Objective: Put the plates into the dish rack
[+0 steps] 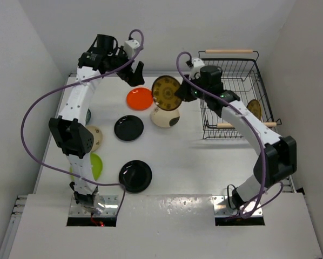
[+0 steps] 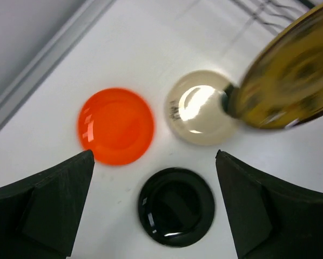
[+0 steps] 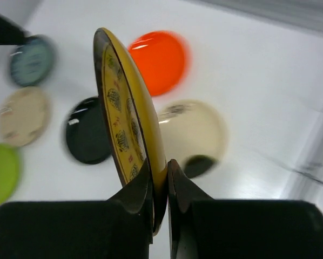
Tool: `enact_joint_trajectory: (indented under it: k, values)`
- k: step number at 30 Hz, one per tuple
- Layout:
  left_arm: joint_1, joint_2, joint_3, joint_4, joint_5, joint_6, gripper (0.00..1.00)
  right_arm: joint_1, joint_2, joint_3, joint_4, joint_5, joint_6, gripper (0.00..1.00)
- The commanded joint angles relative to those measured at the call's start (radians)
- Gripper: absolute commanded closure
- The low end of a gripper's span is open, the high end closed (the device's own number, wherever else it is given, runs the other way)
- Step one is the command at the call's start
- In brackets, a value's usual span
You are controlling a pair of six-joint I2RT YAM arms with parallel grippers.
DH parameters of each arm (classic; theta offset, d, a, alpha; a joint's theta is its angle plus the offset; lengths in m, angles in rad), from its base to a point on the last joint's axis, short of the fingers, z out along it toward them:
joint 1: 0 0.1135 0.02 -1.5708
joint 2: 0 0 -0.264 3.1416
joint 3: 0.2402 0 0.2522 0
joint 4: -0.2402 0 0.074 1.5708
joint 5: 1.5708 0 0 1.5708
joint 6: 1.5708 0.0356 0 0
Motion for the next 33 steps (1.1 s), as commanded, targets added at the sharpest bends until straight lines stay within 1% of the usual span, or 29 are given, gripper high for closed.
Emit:
enact_joint_trajectory:
  k: [1,2,3,4,5,6,7,9,10,12,15,16,17,19,24,28,31,33]
  values:
    - [0.064,-0.029,0.042,0.045,-0.229,-0.035,0.00,-0.048,-0.112,0.142,-0.161,0.308,-0.214,1.00]
    - [0.077,-0.029,0.030,0.045,-0.243,-0.026,0.00,-0.092,-0.115,0.195,-0.244,0.457,-0.245,1.00]
    - [0.086,-0.038,0.016,0.045,-0.257,-0.003,0.00,-0.108,-0.111,0.223,-0.284,0.504,-0.274,1.00]
    - [0.098,-0.038,0.001,0.045,-0.294,0.008,0.00,-0.151,-0.100,0.274,-0.321,0.599,-0.297,1.00]
    - [0.098,-0.047,-0.034,0.045,-0.314,0.020,0.00,-0.195,-0.086,0.318,-0.416,0.641,-0.355,1.00]
    - [0.098,-0.047,-0.054,0.045,-0.343,0.049,0.00,-0.238,-0.074,0.338,-0.438,0.708,-0.359,1.00]
    - [0.098,-0.047,-0.076,0.045,-0.343,0.063,0.00,-0.275,-0.068,0.342,-0.488,0.759,-0.447,1.00]
    - [0.098,-0.060,-0.126,0.036,-0.352,0.106,0.10,-0.318,-0.060,0.313,-0.495,0.791,-0.528,1.00]
    - [0.098,-0.060,-0.137,0.026,-0.352,0.106,0.16,-0.335,-0.065,0.232,-0.448,0.798,-0.572,1.00]
    - [0.098,-0.060,-0.168,0.016,-0.352,0.106,0.18,-0.387,-0.040,0.169,-0.405,0.828,-0.618,1.00]
    - [0.098,-0.060,-0.179,0.016,-0.352,0.086,0.18,-0.413,-0.020,0.135,-0.353,0.821,-0.616,1.00]
    - [0.098,-0.060,-0.188,0.007,-0.352,0.086,0.18,-0.473,-0.016,0.100,-0.307,0.804,-0.621,1.00]
    - [0.098,-0.060,-0.188,0.006,-0.352,0.086,0.18,-0.482,-0.016,0.069,-0.264,0.763,-0.626,1.00]
    - [0.098,-0.060,-0.197,0.006,-0.343,0.086,0.18,-0.501,0.001,0.043,-0.224,0.747,-0.626,1.00]
    - [0.098,-0.060,-0.217,0.006,-0.343,0.086,0.18,-0.515,0.064,0.040,-0.220,0.732,-0.577,1.00]
    - [0.098,-0.060,-0.217,0.006,-0.343,0.086,0.18,-0.518,0.112,0.000,-0.211,0.724,-0.555,1.00]
    - [0.107,-0.060,-0.217,0.006,-0.343,0.086,0.18,-0.522,0.119,-0.020,-0.245,0.698,-0.508,1.00]
    - [0.107,-0.060,-0.226,0.006,-0.343,0.086,0.18,-0.521,0.112,-0.046,-0.237,0.666,-0.500,1.00]
